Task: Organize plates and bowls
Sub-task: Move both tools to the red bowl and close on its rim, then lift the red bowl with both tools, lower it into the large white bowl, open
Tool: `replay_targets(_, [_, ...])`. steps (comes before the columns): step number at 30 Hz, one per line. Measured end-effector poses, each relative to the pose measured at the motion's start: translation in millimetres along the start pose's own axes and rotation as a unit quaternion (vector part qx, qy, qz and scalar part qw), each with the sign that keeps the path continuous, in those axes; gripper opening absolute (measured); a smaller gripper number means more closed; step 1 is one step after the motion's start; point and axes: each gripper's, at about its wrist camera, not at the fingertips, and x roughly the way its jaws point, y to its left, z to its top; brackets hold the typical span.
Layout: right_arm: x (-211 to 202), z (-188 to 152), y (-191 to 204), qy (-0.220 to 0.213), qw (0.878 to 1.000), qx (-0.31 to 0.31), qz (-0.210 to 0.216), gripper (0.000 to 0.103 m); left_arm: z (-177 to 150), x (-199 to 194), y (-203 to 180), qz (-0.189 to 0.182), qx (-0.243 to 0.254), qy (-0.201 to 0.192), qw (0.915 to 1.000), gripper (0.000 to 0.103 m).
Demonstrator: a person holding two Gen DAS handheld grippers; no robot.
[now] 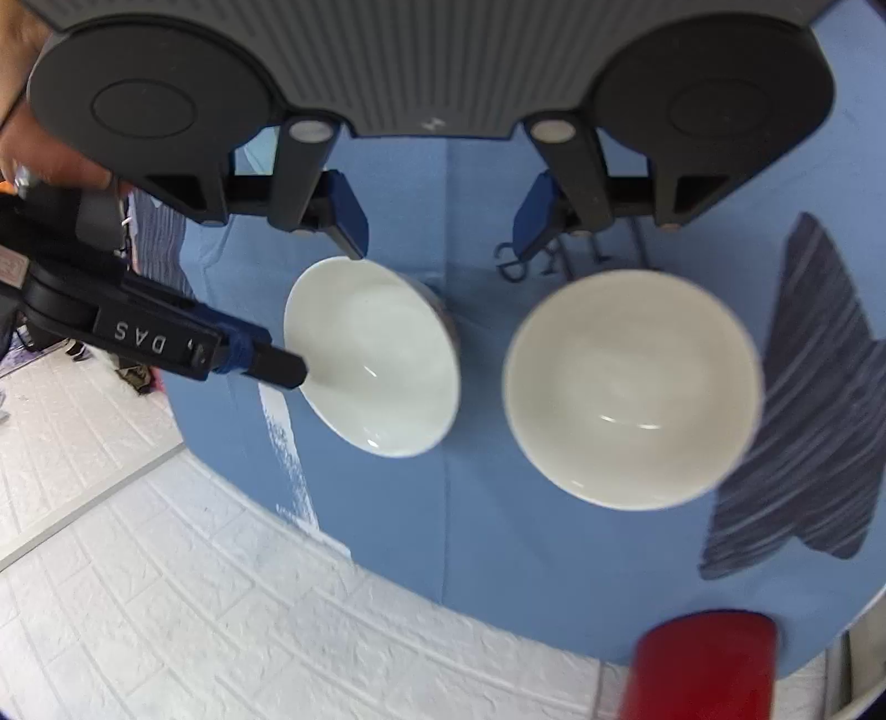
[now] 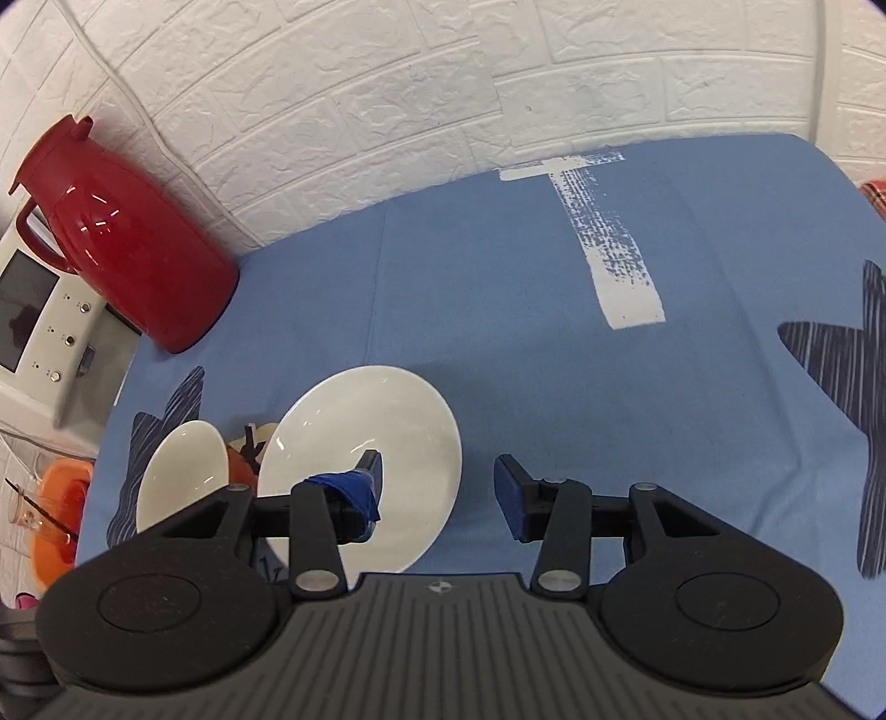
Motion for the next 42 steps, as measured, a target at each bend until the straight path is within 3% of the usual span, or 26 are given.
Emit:
replay_targets(3, [-5.3, 5.7, 5.6, -0.023, 0.999, -0.022, 0.013, 0.029, 8.4, -33.0, 18.7, 0.023, 0.006, -0.039, 0.999, 0.056])
replay_targets(7, [-5.3, 16.0, 32.8, -0.031, 0.997, -0.042, 0.06, 0.03, 26.7, -62.9, 46.4, 0.088, -0.002, -0.083, 0.9927, 0.056])
replay_targets(10, [-1.5, 18.5, 63.1, -0.043, 0.994, -0.059, 0.087, 0.03, 38.4, -61.4, 67.1, 0.102, -0.001, -0.067, 0.9926, 0.056])
replay_targets(14, [12.5, 17.6, 100.0, -0.021, 0.99, -0.092, 0.102, 0.03, 41.4, -44.3, 85.4, 0.084, -0.017, -0.035, 0.9957, 0.056])
replay_targets(25, [74.0, 7.9, 140.9, 0.047, 0.977, -0.205, 0.035, 0.031, 41.2, -7.3, 103.4, 0.057, -0.025, -0.008, 0.998, 0.056])
replay_targets(33, [91.0, 0.3, 142.4, 0.063, 0.978, -0.196, 0.037, 0.031, 39.2, -1.0, 105.6, 0.062, -0.015, -0.015, 0.9979, 0.056])
replay_targets(38, [91.9, -6.5, 147.4, 0.058, 0.979, -0.192, 0.032, 0.034, 37.7, -1.7, 103.2, 0.055, -0.015, -0.009, 0.9984, 0.036])
replay_targets(40, [94.0, -7.3, 150.5, 0.066, 0.98, -0.187, 0.025, 0.033, 36.8, -2.7, 101.2, 0.048, -0.015, -0.005, 0.9987, 0.018])
replay_targets(42, [94.3, -9.2, 150.7, 0.068, 0.982, -0.175, 0.035, 0.031, 34.4, -4.3, 97.6, 0.064, -0.011, -0.013, 0.9978, 0.014])
